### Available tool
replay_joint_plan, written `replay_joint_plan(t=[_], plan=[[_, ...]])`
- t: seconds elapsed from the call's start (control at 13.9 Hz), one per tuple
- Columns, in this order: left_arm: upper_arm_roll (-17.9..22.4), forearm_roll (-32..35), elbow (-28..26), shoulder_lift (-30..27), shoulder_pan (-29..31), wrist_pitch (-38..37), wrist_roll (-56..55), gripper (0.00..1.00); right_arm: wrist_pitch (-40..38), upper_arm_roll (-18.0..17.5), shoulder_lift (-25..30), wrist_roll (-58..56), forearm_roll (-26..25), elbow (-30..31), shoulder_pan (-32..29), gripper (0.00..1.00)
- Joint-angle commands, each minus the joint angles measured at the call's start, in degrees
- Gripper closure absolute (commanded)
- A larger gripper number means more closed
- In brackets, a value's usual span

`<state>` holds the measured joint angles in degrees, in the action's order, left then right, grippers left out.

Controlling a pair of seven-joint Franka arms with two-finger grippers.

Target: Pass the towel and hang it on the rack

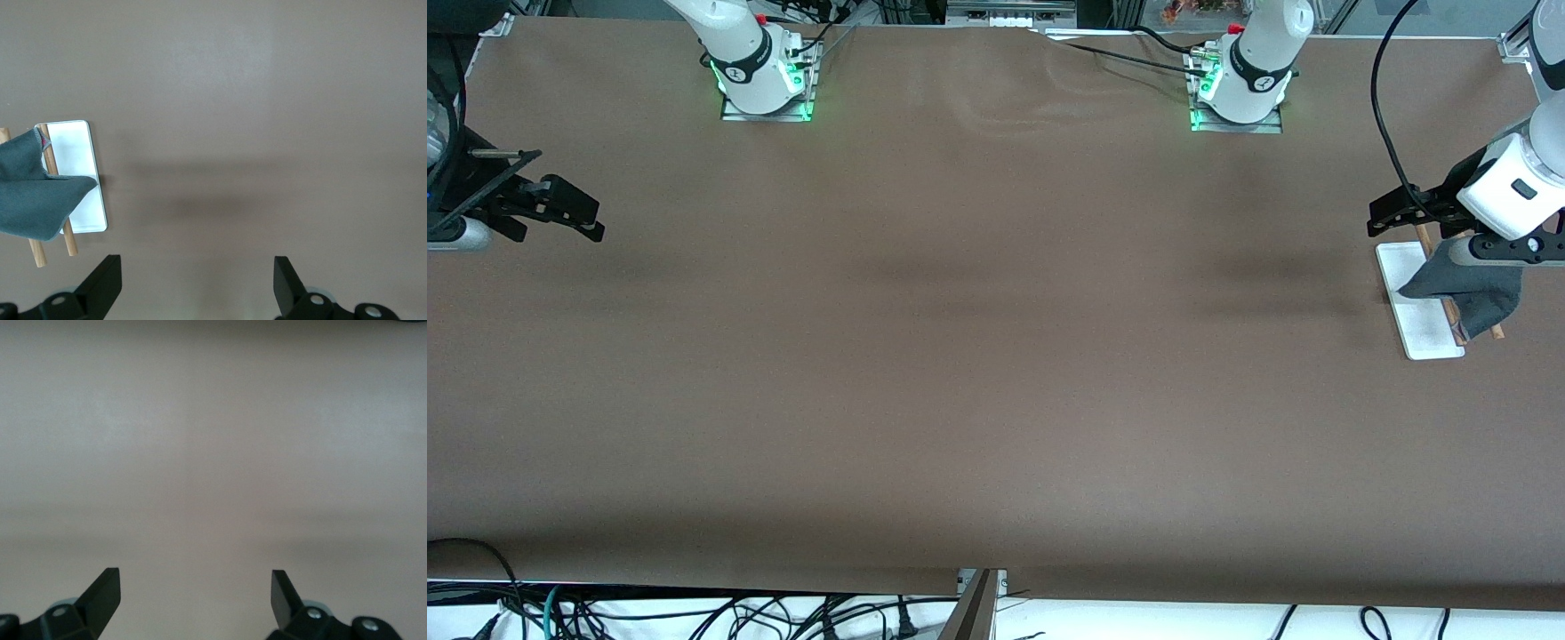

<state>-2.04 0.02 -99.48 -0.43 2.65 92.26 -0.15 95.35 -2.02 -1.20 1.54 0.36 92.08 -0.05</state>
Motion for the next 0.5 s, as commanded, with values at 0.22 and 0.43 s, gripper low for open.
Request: replay_joint_plan(t=[0.22,0.43], plan=[[0.19,-1.42,-0.98,-0.80,0.42,0.90,-0.29,0.00,-0.34,-0.17,-0.65,-0.49,0.69,-1.47,-0.22,0.00],[0.72,-2.92,-0.98,-0.88,0.51,0.81,-0.20,0.00,-0.43,-0.17,-0.65,-0.49,0.78,-1.47,-0.22,0.00]])
